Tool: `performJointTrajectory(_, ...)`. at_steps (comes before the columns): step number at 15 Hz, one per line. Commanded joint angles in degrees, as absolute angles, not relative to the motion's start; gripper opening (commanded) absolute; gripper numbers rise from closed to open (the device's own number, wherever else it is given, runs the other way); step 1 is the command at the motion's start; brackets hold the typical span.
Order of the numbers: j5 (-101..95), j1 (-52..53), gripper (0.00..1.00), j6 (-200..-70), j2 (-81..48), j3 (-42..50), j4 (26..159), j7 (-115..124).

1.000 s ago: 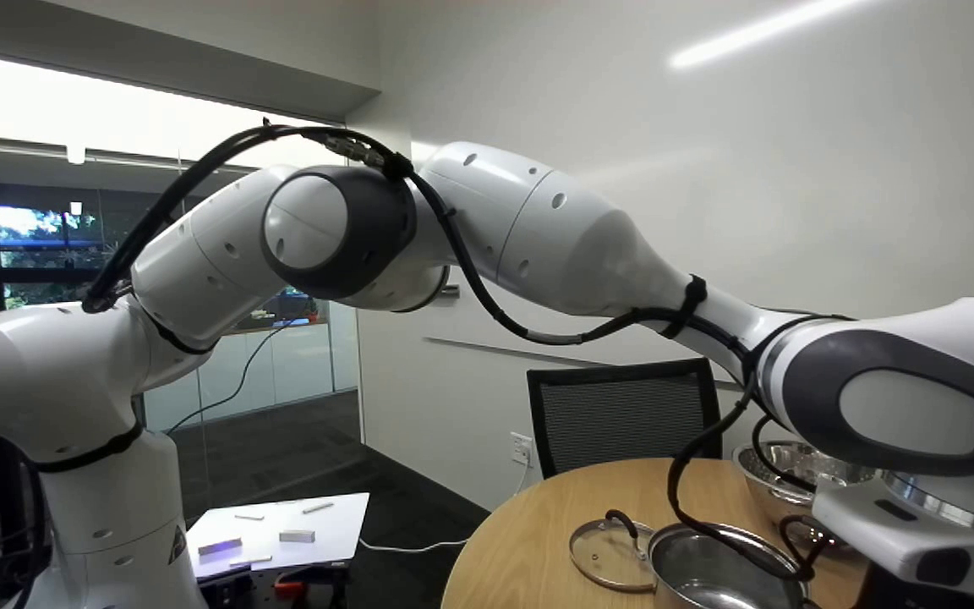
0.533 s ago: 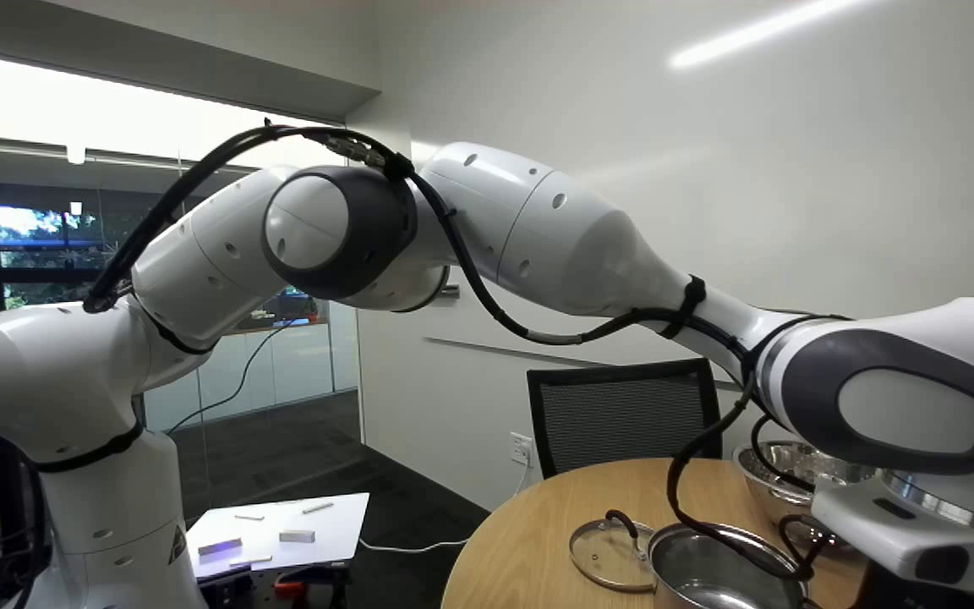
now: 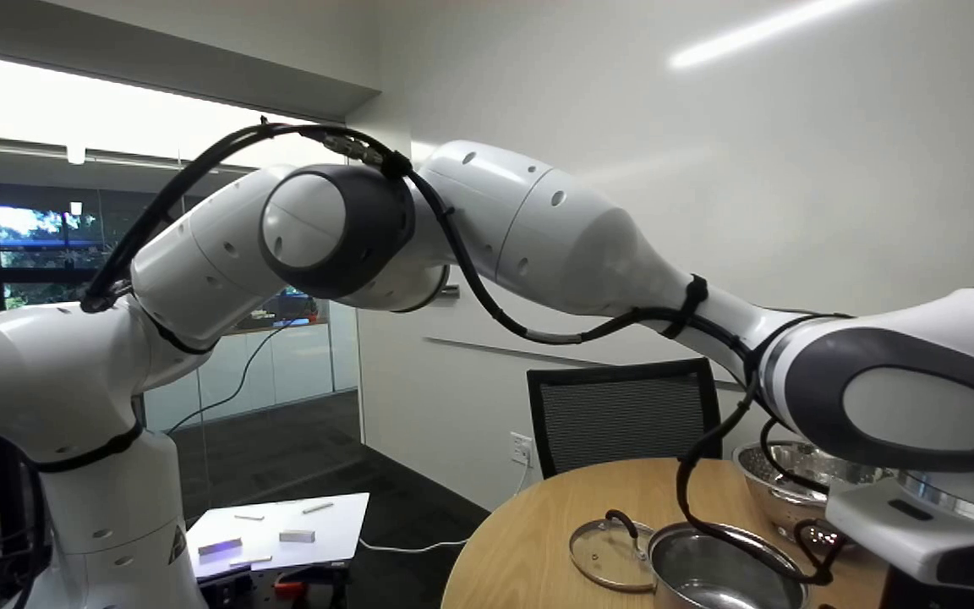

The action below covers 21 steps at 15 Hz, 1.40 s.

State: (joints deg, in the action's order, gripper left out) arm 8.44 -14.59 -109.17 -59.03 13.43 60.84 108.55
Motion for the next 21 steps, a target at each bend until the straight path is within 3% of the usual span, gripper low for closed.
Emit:
performJointTrajectory(1, 8.5, -15.0, 0.27, -109.8, -56.3, 13.6, 61.5, 107.7)
performJointTrajectory(21, -1.2, -15.8, 0.27, -98.1, -43.0, 14.5, 62.9, 91.5)
